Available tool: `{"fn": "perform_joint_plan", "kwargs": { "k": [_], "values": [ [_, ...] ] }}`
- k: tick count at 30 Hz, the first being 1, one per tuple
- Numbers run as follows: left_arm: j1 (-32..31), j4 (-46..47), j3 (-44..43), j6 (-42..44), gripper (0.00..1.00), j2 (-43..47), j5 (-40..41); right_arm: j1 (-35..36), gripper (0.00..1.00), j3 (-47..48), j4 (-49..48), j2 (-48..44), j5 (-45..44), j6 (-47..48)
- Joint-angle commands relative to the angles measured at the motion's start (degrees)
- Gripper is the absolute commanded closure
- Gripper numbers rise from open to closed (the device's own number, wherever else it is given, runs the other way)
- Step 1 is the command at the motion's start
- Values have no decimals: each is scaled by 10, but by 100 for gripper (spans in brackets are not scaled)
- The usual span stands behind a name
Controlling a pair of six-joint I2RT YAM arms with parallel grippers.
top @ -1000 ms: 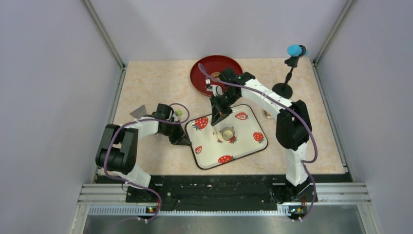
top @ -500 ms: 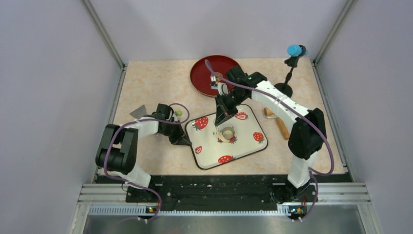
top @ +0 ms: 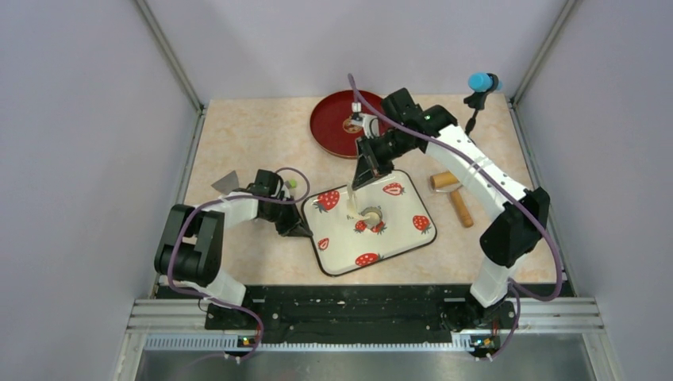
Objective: Roll out the dumpling wrappers from the dough
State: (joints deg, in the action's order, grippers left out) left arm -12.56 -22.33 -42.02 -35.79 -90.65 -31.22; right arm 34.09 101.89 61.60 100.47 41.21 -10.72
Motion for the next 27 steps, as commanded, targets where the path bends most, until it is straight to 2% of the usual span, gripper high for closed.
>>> {"fn": "perform_joint_plan", "kwargs": {
  "k": [1, 6, 13, 20, 27],
  "values": [
    [-12, -46, 27, 60, 100, 11, 102, -28, 96, 58, 0, -17, 32, -5],
    [-51, -50, 27, 77, 100, 29, 112, -44, 96, 85, -1, 1, 28, 1],
    [-126, -64, 4, 81, 100, 11, 141, -63, 96, 124, 0, 35, 8, 7],
    [-137, -72, 2, 67, 100, 18, 154, -80, 96, 165, 5, 68, -32, -6],
    [-136, -76, 7, 21, 100, 19, 170, -116, 96, 106, 6, 40, -97, -7]
  ]
}}
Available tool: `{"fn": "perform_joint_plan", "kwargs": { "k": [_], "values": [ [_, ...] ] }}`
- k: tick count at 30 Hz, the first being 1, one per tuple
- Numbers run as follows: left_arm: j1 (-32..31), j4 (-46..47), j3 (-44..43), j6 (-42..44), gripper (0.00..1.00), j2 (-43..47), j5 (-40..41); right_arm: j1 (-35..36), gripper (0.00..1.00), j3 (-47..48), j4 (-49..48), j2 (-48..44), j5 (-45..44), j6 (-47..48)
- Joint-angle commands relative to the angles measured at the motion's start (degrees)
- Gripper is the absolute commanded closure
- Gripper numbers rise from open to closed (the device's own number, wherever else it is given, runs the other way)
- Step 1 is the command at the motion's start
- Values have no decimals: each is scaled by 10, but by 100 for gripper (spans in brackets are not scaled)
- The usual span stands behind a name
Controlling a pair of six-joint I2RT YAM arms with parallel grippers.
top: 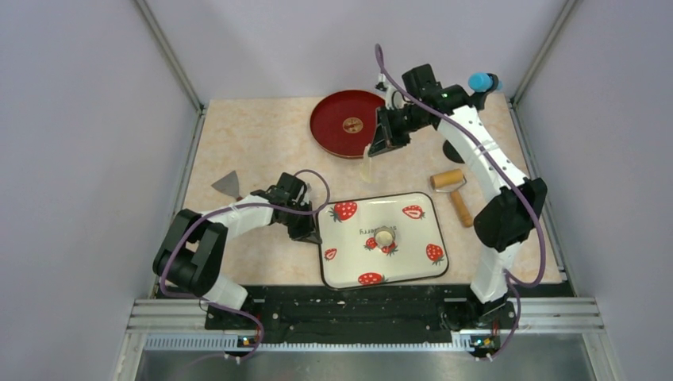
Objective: Roll out the dumpling wrappers from the dough
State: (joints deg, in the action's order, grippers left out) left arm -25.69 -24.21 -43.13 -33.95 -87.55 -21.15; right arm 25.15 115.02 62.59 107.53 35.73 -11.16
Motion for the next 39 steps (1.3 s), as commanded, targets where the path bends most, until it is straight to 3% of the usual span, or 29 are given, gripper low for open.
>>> {"fn": "perform_joint_plan", "kwargs": {
  "k": [1, 11, 27, 32, 36, 39],
  "values": [
    [-5, -57, 19, 0, 100, -12, 70, -34, 96, -41, -4, -39, -49, -1],
    [2, -52, 15, -4, 100, -27, 65, -95, 95, -234, -40, -124, -95, 21],
    [8, -46, 10, -10, 100, -37, 66, -105, 93, -382, -94, -146, -208, 22],
    [10, -49, 5, -12, 100, -42, 67, -105, 86, -412, -100, -136, -225, 13],
    [14, -47, 2, -17, 100, -44, 67, -102, 63, -413, -97, -134, -261, 16],
    [18, -45, 3, -19, 100, -43, 64, -101, 52, -404, -89, -137, -273, 21]
  ]
}}
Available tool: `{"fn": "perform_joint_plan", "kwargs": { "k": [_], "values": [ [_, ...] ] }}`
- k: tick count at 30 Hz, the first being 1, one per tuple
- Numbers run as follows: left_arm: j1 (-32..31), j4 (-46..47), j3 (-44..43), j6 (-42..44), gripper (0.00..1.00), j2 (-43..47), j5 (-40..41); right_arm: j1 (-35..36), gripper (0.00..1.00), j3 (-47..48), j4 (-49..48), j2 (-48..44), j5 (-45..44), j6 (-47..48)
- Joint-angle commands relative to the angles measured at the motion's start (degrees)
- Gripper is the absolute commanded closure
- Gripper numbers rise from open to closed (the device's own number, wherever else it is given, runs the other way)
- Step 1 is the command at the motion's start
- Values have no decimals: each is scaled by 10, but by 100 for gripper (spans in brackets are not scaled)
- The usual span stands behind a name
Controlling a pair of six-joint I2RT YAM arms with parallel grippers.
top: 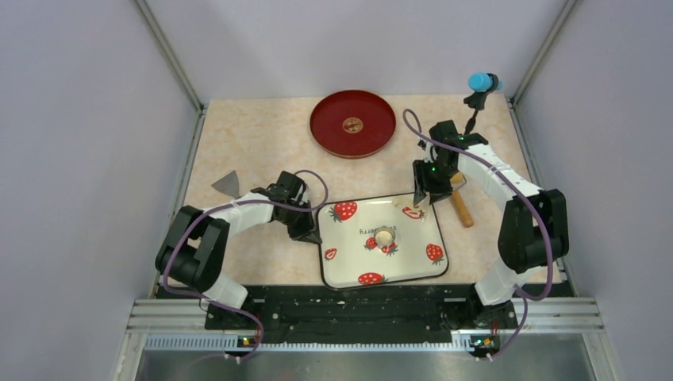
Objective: Roll out the dumpling wrappers from the dough
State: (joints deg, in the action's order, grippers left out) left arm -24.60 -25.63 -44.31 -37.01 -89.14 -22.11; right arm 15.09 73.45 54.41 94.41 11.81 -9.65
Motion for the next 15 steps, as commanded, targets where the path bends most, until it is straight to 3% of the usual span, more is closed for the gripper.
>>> {"fn": "perform_joint_plan", "kwargs": {
  "k": [1, 6, 11, 15],
  "values": [
    [8, -29, 15, 11, 100, -28, 72, 1, 49, 16, -3, -6, -40, 7],
    [15, -22, 16, 9, 100, -30, 65, 15, 31, 35, 14, -9, -51, 16],
    [18, -19, 16, 11, 100, -34, 62, 28, 27, 51, 16, -25, -12, 23],
    [19, -19, 15, 13, 100, -36, 61, 32, 25, 66, 16, -28, 79, 24]
  ]
}}
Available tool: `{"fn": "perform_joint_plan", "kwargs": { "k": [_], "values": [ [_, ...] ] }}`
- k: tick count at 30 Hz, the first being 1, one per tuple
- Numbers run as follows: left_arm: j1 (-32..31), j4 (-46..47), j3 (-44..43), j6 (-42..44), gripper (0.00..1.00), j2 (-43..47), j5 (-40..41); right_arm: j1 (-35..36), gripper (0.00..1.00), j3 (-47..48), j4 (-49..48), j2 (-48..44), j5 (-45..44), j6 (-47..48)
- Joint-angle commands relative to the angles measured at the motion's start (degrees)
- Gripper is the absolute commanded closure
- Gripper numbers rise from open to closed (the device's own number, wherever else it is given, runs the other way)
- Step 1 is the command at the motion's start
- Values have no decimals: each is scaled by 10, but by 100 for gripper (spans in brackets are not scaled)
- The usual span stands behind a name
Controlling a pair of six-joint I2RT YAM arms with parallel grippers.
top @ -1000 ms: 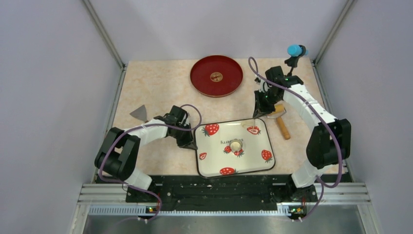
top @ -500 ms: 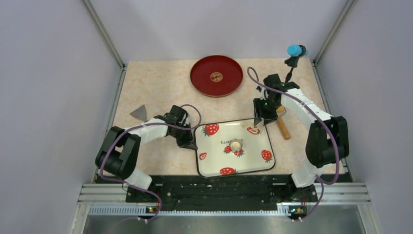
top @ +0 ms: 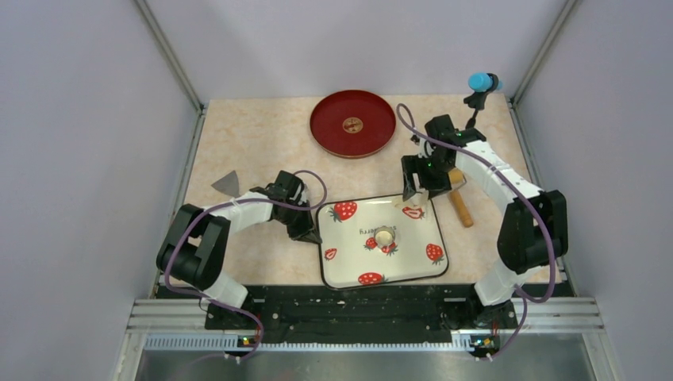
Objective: Roll out the dumpling wrappers from the dough
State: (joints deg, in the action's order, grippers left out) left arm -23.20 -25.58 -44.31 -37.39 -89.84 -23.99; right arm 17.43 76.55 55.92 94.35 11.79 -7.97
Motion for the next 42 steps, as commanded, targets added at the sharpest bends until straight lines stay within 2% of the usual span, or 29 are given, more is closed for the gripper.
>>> {"fn": "perform_joint_plan", "kwargs": {
  "k": [1, 4, 9, 13, 17, 21, 23, 30, 37, 42],
  "values": [
    [5, -20, 15, 18, 100, -29, 79, 10, 24, 31, -3, -27, 91, 3],
    [5, -18, 16, 18, 100, -28, 78, 10, 17, -15, -40, -11, 108, -11],
    [6, -16, 19, 18, 100, -25, 78, 6, 12, -88, -80, 45, -11, -33],
    [7, -17, 19, 21, 100, -25, 79, 4, 10, -90, -68, 71, -46, -34],
    [8, -16, 20, 21, 100, -26, 78, 4, 2, -81, -49, 40, -84, -21],
    [9, -17, 18, 25, 100, -29, 76, 4, 1, -54, -17, 2, -102, -10],
    [10, -18, 17, 26, 100, -29, 76, 4, 1, -42, -11, -19, -95, -8],
    [10, -17, 17, 25, 100, -30, 74, 8, 2, 2, -1, -59, 21, 1],
    [10, -14, 19, 22, 100, -30, 73, 31, 16, -22, -12, -23, 85, -6],
    [10, -15, 19, 21, 100, -27, 73, 61, 21, -49, -28, 13, 106, -12]
  ]
}}
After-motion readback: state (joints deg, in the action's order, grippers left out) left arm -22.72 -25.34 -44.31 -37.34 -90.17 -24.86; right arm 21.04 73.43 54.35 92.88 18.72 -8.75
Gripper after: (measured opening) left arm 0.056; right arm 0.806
